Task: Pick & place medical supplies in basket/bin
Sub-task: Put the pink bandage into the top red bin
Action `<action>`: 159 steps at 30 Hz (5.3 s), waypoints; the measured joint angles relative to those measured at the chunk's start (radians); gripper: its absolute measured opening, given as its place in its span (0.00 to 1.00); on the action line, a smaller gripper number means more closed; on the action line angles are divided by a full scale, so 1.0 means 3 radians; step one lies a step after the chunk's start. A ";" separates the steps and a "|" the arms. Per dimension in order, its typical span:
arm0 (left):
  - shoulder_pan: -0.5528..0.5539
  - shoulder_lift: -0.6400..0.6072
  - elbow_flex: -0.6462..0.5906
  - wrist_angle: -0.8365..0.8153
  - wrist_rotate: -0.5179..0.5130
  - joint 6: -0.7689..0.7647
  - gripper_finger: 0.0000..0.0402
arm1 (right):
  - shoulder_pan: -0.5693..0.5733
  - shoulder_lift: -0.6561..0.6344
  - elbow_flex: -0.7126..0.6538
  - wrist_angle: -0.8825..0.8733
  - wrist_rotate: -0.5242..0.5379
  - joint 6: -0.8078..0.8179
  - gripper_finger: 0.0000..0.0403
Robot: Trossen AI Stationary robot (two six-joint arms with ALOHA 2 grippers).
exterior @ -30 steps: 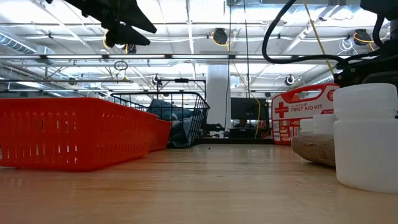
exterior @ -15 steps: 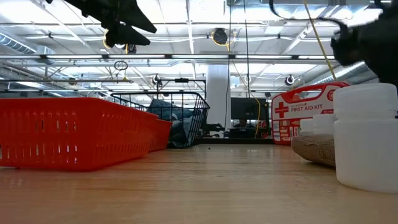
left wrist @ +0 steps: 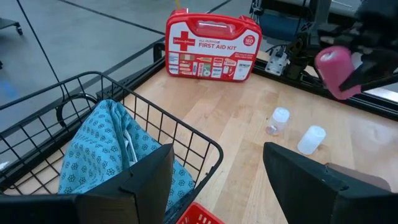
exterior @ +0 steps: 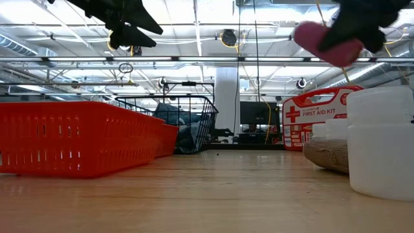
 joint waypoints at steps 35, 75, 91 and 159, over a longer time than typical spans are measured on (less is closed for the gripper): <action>0.0019 -0.0004 -0.0001 0.0387 -0.0107 0.0355 0.64 | -0.0917 0.1195 -0.0004 0.3681 -0.1455 -0.3353 0.24; -0.0571 0.1798 -0.0003 0.3137 0.1327 0.0789 0.64 | -0.1000 0.1188 -0.0661 0.4997 -0.1703 -0.3379 0.24; -0.0675 0.1796 0.0000 0.3189 0.1265 0.0712 0.64 | -0.1013 0.1193 -0.0659 0.5107 -0.1577 -0.3351 0.24; -0.0603 0.0669 -0.0388 -0.0356 -0.1004 -0.1995 0.20 | -0.0995 0.1209 -0.0660 0.4956 -0.1628 -0.3343 0.45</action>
